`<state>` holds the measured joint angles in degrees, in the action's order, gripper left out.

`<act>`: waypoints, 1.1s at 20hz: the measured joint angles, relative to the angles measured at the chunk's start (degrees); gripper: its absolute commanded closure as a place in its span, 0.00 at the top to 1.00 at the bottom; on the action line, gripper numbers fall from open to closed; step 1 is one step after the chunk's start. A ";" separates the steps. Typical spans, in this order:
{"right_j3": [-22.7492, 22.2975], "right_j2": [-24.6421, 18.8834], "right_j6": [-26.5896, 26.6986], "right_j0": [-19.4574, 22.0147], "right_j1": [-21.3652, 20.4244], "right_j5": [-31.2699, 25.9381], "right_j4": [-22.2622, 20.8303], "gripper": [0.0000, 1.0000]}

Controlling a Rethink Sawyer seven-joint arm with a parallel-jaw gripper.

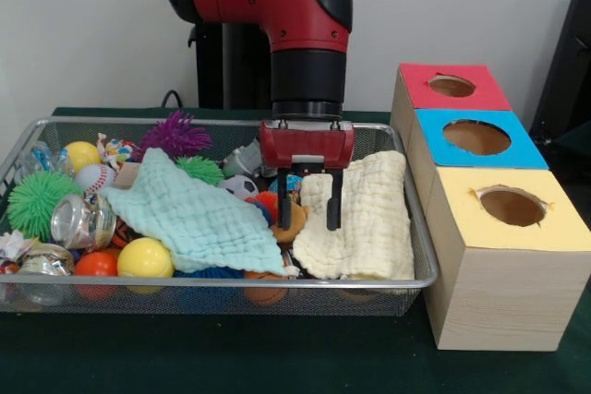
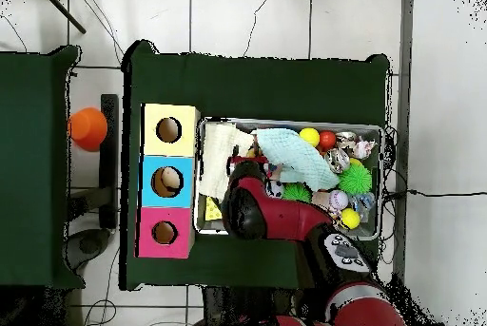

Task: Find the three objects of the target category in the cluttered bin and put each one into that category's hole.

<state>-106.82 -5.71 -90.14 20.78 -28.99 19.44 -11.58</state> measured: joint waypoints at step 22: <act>-0.02 -0.02 0.00 0.73 1.23 0.00 0.02 1.00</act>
<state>-106.84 -5.73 -90.14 21.51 -27.76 19.44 -11.56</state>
